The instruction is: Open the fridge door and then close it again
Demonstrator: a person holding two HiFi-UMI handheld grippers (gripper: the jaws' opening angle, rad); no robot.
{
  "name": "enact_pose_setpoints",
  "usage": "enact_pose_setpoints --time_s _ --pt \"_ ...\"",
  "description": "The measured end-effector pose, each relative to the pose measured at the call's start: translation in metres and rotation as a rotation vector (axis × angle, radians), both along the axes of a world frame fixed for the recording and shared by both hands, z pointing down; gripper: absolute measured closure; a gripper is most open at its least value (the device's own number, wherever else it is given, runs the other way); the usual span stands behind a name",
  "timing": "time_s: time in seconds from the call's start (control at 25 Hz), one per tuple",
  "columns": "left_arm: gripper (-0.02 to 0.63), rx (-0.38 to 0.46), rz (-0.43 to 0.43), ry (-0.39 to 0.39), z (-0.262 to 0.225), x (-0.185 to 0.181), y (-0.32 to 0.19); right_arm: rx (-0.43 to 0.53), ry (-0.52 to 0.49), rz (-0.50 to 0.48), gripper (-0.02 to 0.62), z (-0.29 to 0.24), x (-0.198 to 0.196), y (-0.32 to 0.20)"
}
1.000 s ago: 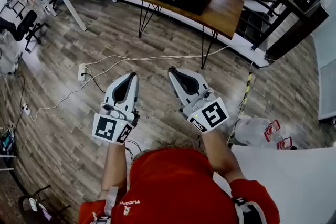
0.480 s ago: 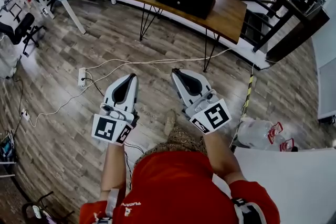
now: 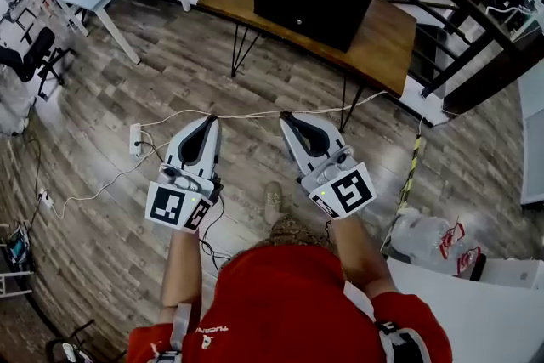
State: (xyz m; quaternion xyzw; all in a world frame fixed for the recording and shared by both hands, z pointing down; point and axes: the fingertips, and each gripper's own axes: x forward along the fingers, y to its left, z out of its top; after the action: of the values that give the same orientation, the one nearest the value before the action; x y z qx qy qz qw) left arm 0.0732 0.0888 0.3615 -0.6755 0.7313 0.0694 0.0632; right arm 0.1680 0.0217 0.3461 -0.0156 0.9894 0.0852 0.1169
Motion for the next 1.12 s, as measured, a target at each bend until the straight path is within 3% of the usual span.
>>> enact_pose_setpoints --time_s 0.52,1.12 --pt "0.597 -0.022 0.008 0.006 -0.011 -0.101 -0.161 -0.019 -0.003 -0.004 0.571 -0.016 -0.088 -0.154" --pt "0.597 -0.007 0.037 0.027 -0.019 -0.184 -0.247 -0.020 0.011 0.052 0.571 -0.023 -0.164 -0.219"
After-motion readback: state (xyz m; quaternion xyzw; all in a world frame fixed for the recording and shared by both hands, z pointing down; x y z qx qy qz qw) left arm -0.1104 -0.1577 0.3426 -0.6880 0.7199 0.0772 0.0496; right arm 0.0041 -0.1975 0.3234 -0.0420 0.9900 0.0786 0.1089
